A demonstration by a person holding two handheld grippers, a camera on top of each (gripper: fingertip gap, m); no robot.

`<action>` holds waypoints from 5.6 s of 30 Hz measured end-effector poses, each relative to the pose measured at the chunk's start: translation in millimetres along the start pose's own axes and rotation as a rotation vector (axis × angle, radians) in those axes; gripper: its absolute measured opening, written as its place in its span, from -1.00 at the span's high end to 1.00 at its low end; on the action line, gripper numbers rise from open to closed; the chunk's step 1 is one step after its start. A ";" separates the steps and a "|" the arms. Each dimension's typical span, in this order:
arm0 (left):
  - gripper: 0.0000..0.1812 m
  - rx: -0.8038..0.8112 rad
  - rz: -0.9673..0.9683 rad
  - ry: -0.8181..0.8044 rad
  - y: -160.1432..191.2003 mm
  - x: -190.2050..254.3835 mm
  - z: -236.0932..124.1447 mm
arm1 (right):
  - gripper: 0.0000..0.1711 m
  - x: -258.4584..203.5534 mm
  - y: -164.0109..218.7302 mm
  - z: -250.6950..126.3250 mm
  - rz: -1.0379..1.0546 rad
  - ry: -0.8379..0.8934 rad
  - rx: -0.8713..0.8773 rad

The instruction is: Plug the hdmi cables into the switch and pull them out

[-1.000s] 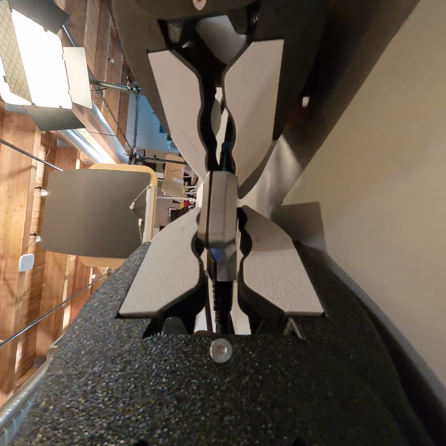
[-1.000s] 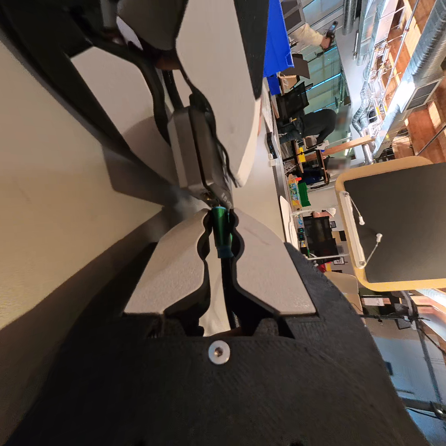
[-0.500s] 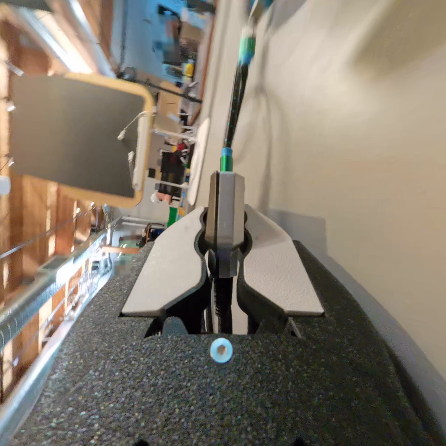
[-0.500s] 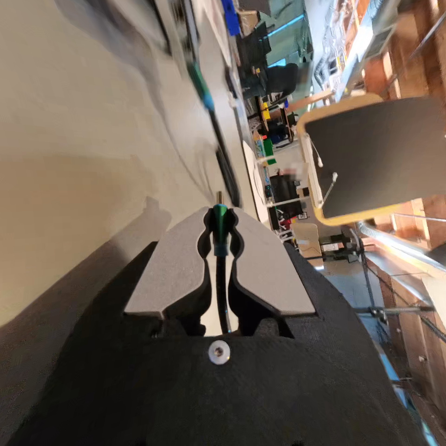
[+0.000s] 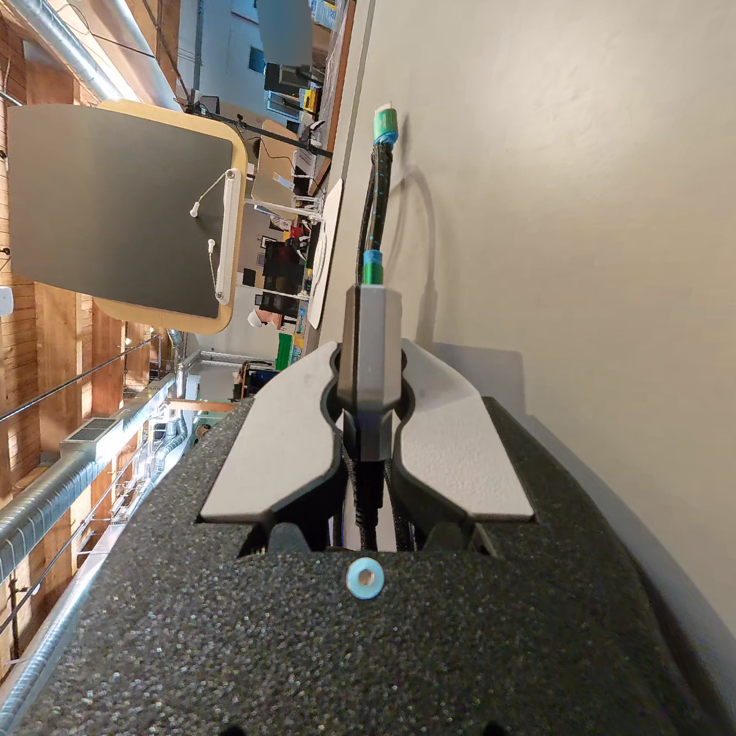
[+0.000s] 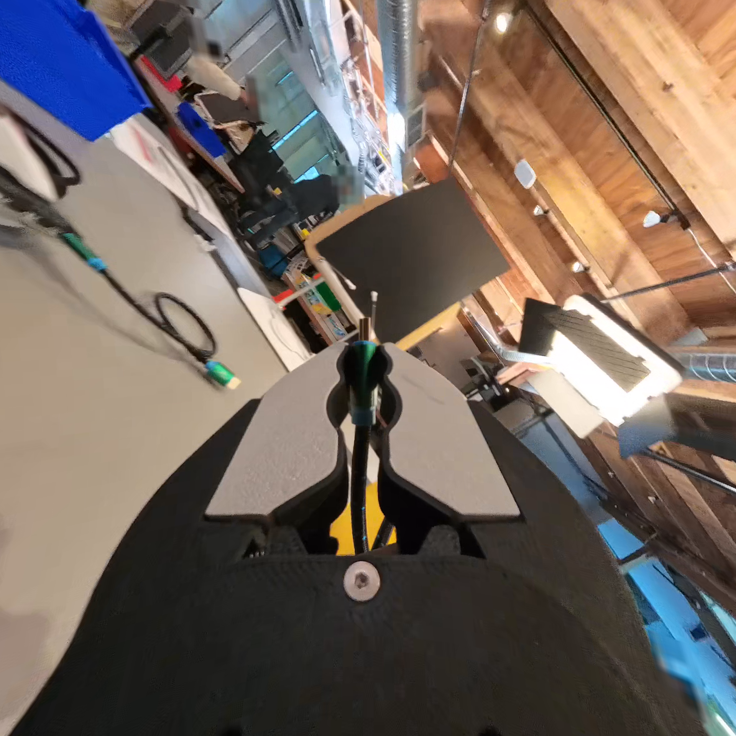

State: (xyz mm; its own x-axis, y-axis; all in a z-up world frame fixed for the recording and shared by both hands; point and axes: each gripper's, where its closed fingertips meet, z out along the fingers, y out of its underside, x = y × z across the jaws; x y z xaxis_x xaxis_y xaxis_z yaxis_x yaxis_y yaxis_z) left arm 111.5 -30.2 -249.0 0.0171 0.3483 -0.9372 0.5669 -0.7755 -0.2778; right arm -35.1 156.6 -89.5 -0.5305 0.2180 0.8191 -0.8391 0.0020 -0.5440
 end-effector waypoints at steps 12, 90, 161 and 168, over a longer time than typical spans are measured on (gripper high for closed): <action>0.75 -0.002 0.001 0.008 -0.3 1.6 -0.5 | 0.79 52.0 208.6 -25.3 0.496 -0.392 -0.694; 0.70 0.166 0.088 0.038 -61.4 19.7 -7.7 | 0.85 -196.9 0.5 61.1 -0.430 -0.363 -0.054; 0.74 0.137 0.063 -0.002 -45.6 9.1 -15.1 | 0.49 -60.9 33.3 -2.8 0.228 -0.477 -0.151; 0.73 0.249 0.074 0.006 -78.1 14.8 -26.3 | 0.45 -173.5 -9.7 24.0 0.088 -0.624 -0.009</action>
State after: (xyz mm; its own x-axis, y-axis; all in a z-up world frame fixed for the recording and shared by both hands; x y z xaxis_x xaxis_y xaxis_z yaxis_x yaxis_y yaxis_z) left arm 89.1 49.4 -235.7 0.0564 0.2879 -0.9560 0.3436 -0.9046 -0.2522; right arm 62.2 95.4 -222.0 -0.5700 -0.3932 0.7214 -0.7894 0.0185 -0.6136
